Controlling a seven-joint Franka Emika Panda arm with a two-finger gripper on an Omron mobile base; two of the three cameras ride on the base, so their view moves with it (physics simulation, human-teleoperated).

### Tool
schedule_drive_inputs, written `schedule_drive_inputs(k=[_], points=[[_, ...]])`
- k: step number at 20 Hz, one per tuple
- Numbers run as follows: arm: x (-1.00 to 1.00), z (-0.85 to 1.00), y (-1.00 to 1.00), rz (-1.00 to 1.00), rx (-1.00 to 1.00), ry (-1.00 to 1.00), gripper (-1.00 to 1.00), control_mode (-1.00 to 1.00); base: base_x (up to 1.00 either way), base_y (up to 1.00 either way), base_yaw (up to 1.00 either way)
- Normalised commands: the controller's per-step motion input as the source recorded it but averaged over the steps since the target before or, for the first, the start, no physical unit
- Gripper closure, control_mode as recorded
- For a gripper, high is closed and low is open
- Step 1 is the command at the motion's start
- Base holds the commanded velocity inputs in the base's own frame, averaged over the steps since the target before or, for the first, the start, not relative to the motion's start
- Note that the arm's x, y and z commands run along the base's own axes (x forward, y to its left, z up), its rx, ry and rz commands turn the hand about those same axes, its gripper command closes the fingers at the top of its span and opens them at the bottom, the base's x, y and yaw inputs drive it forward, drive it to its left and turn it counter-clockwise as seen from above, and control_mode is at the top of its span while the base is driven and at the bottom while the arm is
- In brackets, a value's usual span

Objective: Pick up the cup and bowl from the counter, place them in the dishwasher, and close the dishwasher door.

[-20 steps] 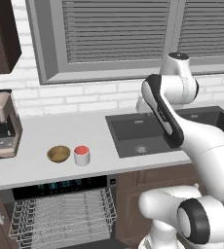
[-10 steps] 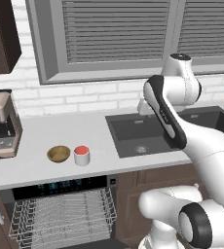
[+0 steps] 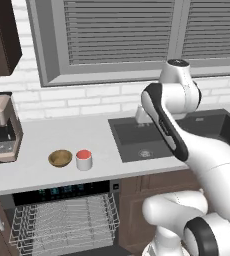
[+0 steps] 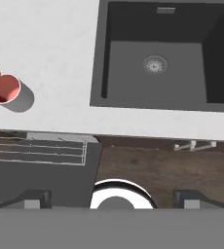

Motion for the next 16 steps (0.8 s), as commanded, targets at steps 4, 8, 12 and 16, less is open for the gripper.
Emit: schedule_drive_inputs(k=[4,8,12,16], points=[[0.00,-0.15,0.88,0.00,-0.07,0.07,-1.00,-1.00,0.00,0.00,0.00],[0.04,-0.06,0.83,0.00,-0.07,0.07,-1.00,-1.00,0.00,0.00,0.00],[0.35,-0.05,0.70,0.00,-0.08,0.17,-1.00,-1.00,0.00,0.00,0.00],[0.27,-0.29,0.44,0.00,-0.03,0.27,-1.00,-1.00,0.00,0.00,0.00]])
